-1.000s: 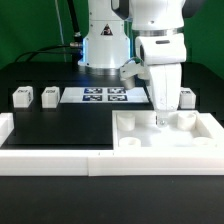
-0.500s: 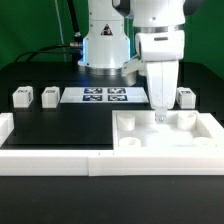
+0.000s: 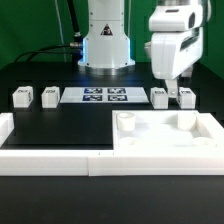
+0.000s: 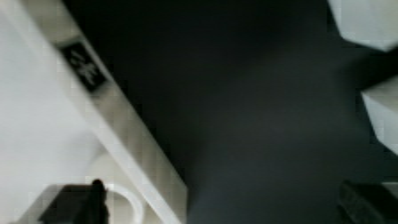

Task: Assemble square table

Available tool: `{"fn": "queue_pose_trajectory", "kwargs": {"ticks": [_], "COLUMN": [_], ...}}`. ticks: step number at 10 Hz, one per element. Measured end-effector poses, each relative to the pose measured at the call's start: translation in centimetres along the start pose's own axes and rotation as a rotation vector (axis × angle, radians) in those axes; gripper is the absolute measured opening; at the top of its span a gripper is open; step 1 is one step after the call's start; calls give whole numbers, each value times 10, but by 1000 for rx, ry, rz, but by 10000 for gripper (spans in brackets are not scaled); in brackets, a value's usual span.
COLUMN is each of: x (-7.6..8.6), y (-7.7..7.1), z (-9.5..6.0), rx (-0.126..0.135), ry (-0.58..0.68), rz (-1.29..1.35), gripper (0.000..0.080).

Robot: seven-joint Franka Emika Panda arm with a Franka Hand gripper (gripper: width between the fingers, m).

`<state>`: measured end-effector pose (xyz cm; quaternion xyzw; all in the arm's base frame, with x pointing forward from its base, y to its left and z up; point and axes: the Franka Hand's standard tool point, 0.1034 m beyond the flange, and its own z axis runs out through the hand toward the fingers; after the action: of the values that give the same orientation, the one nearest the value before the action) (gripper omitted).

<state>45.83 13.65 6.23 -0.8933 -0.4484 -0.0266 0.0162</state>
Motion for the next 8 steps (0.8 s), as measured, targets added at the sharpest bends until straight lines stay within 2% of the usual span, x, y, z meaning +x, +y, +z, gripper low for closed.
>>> {"fn": "queue_pose_trajectory", "kwargs": {"ticks": [1, 6, 8], "x": [4, 5, 7], "y": [-5, -5, -20], "z": [1, 4, 5], "rx": [1, 11, 24], "ry": [1, 14, -23], "rz": [51, 403, 575], "gripper": [649, 649, 649]}}
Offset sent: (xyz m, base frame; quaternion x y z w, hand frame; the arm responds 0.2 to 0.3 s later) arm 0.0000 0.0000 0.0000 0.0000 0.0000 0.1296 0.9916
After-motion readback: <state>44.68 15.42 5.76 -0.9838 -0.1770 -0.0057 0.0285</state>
